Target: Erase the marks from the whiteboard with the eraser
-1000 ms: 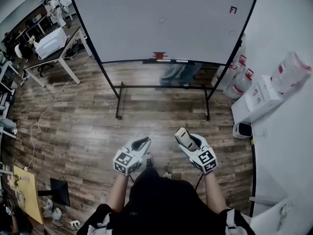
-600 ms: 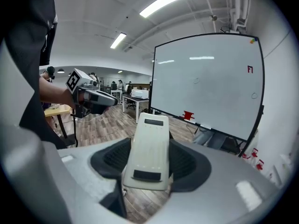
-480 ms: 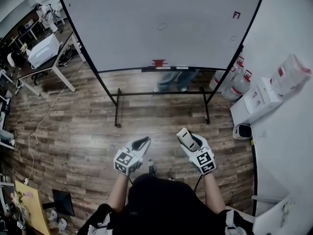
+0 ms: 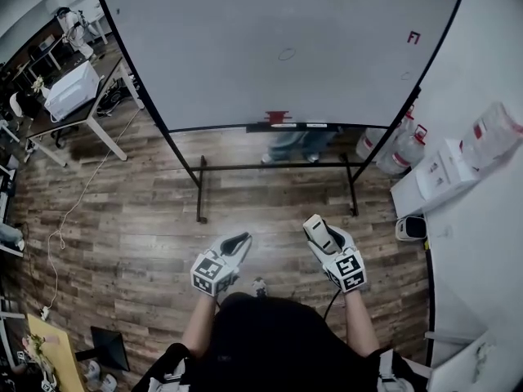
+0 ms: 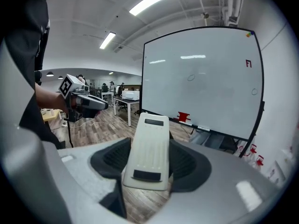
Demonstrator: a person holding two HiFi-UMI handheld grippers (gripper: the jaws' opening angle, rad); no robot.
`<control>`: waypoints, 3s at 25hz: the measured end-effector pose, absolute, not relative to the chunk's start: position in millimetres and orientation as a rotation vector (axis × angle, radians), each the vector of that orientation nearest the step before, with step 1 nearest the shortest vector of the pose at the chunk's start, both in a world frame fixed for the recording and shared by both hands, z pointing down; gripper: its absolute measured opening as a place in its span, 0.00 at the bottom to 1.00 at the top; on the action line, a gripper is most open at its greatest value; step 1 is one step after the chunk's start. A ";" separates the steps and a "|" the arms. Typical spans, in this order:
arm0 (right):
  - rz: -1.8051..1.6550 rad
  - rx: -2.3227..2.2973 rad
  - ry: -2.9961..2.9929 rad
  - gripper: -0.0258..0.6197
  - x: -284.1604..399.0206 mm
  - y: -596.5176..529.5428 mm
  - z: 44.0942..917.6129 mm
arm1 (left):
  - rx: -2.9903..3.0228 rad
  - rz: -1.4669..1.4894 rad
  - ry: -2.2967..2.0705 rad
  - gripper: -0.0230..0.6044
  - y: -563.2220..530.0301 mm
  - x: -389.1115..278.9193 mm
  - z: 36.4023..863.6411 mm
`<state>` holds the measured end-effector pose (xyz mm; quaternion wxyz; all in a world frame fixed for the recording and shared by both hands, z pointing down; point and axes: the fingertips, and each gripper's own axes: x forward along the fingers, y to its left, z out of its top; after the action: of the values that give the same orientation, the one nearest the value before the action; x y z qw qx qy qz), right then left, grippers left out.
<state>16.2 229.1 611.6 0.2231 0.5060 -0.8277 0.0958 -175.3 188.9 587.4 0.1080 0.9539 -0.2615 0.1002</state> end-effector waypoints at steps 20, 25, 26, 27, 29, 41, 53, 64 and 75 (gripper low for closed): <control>0.152 1.498 -2.126 0.44 41.2 123.1 626.0 | 2.773 0.376 -0.749 0.11 99.3 -186.9 611.2; 0.115 1.438 -2.107 0.44 64.9 86.4 628.3 | 2.752 0.342 -0.809 0.11 63.6 -167.2 607.1; 0.105 1.428 -2.103 0.44 71.6 77.7 627.9 | 2.757 0.339 -0.812 0.11 55.9 -159.8 605.6; 0.095 1.421 -2.098 0.44 79.1 68.5 627.2 | 2.761 0.338 -0.815 0.11 47.9 -151.9 604.5; 0.071 1.409 -2.089 0.44 95.6 49.8 625.0 | 2.762 0.333 -0.824 0.11 31.6 -135.3 603.3; -0.093 1.316 -2.048 0.44 212.5 -50.0 601.6 | 2.736 0.297 -0.965 0.11 -47.3 -31.7 581.0; -0.240 1.279 -2.036 0.44 254.1 -133.5 591.9 | 2.663 0.332 -1.041 0.11 -90.4 2.5 592.4; -0.369 1.279 -1.925 0.44 243.0 -219.4 577.1 | 2.737 0.262 -0.998 0.11 -193.0 4.9 576.8; -0.509 1.423 -1.806 0.44 219.7 -309.4 537.0 | 2.744 0.262 -0.929 0.11 -272.8 -37.6 596.5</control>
<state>219.7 -309.4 537.0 0.3835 0.5580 -0.7083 -0.1998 -37.6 -272.8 596.5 0.1164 0.9369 -0.3172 0.0893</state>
